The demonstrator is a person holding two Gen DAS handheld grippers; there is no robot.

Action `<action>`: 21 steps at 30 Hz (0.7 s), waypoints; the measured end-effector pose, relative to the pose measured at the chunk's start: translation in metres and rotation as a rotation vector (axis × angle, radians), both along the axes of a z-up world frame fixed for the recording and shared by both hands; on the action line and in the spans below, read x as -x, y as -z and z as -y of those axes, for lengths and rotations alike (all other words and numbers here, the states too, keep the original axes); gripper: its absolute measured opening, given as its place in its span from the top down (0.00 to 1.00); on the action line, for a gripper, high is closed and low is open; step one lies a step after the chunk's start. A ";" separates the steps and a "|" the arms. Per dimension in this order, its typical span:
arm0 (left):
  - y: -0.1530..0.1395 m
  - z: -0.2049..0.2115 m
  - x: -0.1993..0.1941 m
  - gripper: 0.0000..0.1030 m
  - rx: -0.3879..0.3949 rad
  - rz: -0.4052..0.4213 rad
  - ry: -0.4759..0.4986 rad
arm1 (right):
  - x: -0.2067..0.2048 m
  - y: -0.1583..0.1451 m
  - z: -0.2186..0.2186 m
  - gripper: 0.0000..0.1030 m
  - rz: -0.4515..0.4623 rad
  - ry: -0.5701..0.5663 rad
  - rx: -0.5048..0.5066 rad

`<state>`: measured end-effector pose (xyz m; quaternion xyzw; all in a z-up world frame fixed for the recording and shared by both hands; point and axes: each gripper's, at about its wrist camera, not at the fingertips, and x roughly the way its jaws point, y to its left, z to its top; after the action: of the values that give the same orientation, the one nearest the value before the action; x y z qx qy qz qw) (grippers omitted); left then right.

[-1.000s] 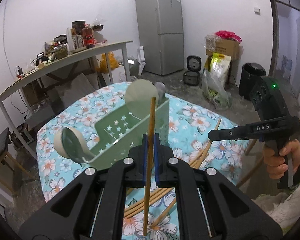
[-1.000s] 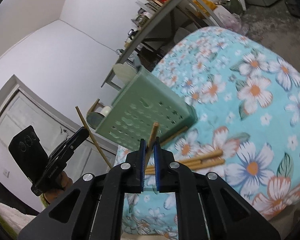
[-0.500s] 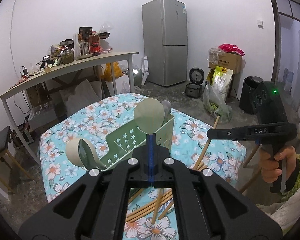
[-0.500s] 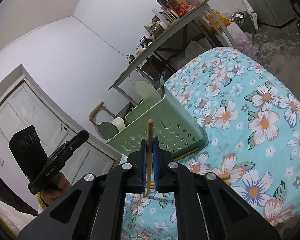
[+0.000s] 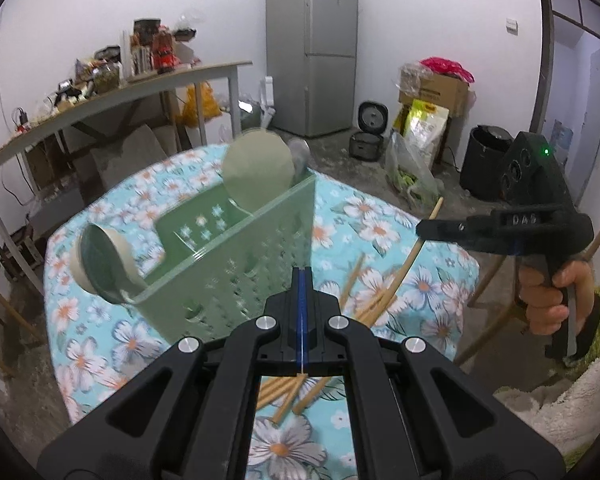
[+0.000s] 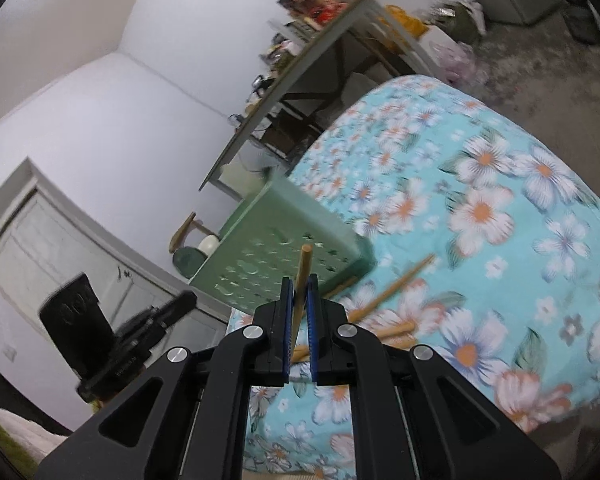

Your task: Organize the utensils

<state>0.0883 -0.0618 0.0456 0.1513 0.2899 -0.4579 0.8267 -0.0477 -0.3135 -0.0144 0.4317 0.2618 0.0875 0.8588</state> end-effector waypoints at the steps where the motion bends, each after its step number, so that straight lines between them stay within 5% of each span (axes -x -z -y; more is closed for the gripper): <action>1: 0.004 0.003 0.000 1.00 -0.006 -0.009 0.007 | 0.004 0.002 0.005 0.93 -0.004 0.010 -0.011; 21: 0.085 0.124 -0.031 0.98 -0.193 -0.158 0.281 | 0.048 -0.001 0.042 0.94 -0.016 0.033 -0.040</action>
<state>0.1198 -0.1860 -0.0397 0.2324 0.3723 -0.5494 0.7110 -0.0958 -0.3558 -0.0132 0.4537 0.2596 0.0752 0.8492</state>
